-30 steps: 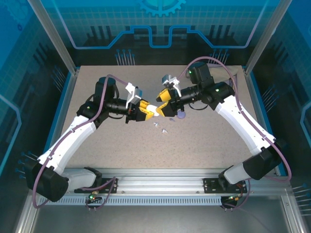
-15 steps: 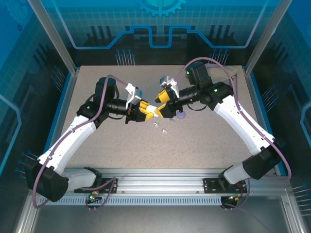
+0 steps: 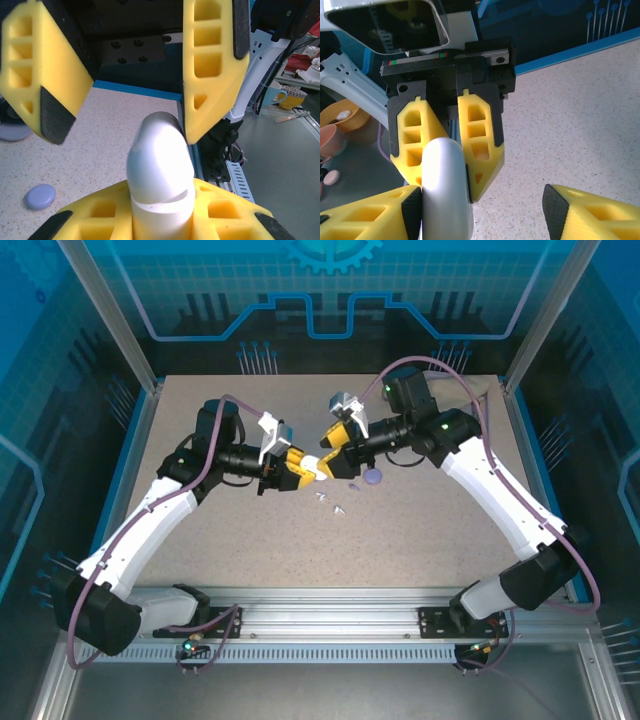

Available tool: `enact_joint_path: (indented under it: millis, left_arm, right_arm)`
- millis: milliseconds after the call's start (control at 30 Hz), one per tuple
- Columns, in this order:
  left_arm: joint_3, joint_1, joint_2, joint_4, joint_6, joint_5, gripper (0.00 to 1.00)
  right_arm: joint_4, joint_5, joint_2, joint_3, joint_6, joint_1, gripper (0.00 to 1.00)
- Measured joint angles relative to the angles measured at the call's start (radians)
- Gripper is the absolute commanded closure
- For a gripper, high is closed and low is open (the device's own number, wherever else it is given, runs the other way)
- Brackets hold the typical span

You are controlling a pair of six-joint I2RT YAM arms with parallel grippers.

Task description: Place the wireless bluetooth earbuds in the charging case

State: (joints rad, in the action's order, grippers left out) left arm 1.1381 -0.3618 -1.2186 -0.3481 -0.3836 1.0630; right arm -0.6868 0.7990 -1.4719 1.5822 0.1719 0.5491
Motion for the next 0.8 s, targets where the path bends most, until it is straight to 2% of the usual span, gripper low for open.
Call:
enact_joint_path:
  millis: [467, 800]
  left_arm:
    - [0.018, -0.004, 0.000, -0.047, -0.037, 0.044, 0.99]
    - [0.019, 0.002, -0.011, -0.008, 0.026, -0.004, 1.00]
  right_arm:
    - [0.090, -0.130, 0.015, -0.003, -0.061, -0.030, 0.33]
    - [0.126, -0.383, 0.074, -0.074, -0.174, -0.088, 0.32]
